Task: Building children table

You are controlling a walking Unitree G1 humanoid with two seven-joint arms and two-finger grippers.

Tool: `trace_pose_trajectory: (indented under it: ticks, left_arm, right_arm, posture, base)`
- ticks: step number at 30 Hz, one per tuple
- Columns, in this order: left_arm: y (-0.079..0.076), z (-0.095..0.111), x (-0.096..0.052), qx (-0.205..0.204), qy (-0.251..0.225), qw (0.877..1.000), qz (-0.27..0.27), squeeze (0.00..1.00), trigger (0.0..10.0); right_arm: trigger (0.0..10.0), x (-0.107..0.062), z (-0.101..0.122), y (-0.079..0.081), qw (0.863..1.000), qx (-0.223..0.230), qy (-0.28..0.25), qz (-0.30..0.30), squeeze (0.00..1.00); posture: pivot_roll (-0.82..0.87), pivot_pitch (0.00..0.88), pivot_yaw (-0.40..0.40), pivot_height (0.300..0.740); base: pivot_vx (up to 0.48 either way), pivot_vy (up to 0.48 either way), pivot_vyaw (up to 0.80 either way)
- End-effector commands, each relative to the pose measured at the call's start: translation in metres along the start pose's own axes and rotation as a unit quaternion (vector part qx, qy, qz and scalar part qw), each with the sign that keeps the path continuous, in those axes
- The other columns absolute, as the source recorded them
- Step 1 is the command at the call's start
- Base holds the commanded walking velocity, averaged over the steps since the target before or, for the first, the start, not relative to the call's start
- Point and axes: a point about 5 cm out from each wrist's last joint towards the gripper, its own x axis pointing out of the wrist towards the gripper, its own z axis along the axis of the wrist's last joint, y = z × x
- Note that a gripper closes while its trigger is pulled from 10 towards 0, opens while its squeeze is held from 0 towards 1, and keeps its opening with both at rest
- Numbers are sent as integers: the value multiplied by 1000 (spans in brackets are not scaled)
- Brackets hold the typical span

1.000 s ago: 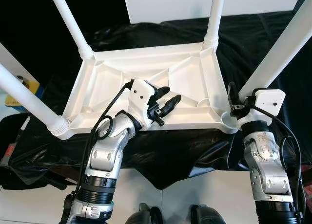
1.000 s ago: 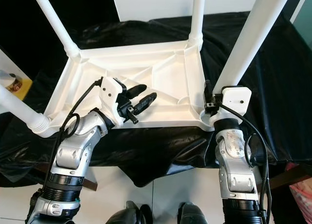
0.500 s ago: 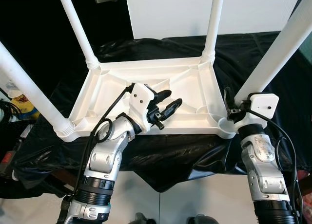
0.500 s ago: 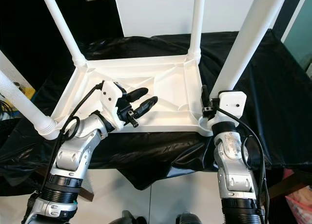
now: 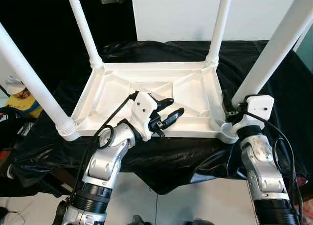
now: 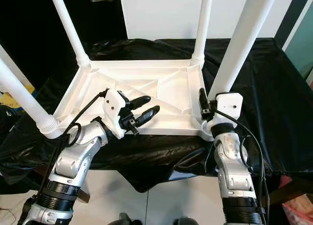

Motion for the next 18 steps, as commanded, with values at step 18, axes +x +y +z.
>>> trace_pose_trajectory:
  ticks: [18]
  left_arm:
    - [-24,-20,-4,5,57,993,-104,0,10000]
  right_arm:
    - [10000,-12,-33,-7,998,16,50,-24,0]
  posture:
    - [-122,81,44,740]
  base:
    - [0,0,0]
